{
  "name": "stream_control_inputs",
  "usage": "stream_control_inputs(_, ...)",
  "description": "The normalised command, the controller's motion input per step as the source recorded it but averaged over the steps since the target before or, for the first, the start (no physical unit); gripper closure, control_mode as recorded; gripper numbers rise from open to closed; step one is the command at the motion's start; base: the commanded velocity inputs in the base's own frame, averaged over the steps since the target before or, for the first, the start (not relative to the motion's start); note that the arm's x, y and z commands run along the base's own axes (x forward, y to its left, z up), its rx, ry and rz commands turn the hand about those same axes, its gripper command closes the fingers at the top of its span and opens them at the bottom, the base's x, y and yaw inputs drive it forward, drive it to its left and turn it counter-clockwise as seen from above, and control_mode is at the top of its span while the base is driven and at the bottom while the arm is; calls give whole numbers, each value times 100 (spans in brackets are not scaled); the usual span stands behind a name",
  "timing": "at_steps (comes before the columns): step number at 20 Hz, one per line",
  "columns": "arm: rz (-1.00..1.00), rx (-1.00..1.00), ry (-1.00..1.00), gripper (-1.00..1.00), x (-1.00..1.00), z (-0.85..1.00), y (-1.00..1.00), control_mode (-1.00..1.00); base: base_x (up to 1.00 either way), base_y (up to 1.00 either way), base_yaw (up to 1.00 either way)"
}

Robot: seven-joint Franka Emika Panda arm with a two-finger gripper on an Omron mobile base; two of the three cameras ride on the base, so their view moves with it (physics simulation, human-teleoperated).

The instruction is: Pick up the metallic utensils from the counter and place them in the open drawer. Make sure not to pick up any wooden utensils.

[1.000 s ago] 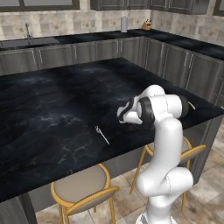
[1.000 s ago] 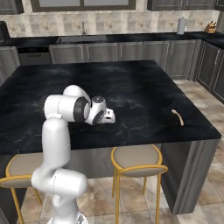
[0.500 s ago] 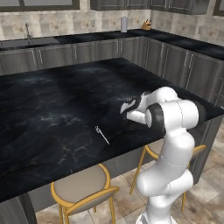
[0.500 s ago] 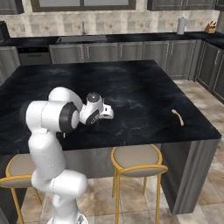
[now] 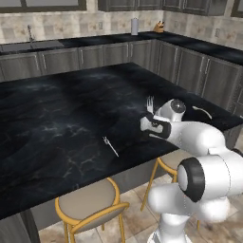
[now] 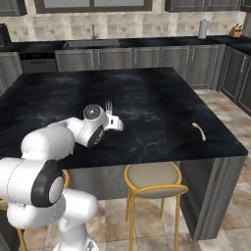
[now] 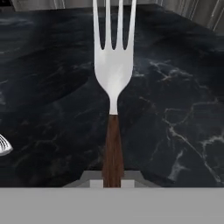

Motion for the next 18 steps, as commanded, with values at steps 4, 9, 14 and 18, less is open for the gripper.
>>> stream_control_inputs(4,0,-1,-3,100,-50,25,0,100,-50,0,3)
stream_control_inputs(9,0,0,0,100,0,0,0,100,-100,42,18)
stream_control_inputs(14,0,0,0,100,0,0,0,100,-100,100,14)
stream_control_inputs(18,0,0,0,100,0,0,0,100,-88,100,10)
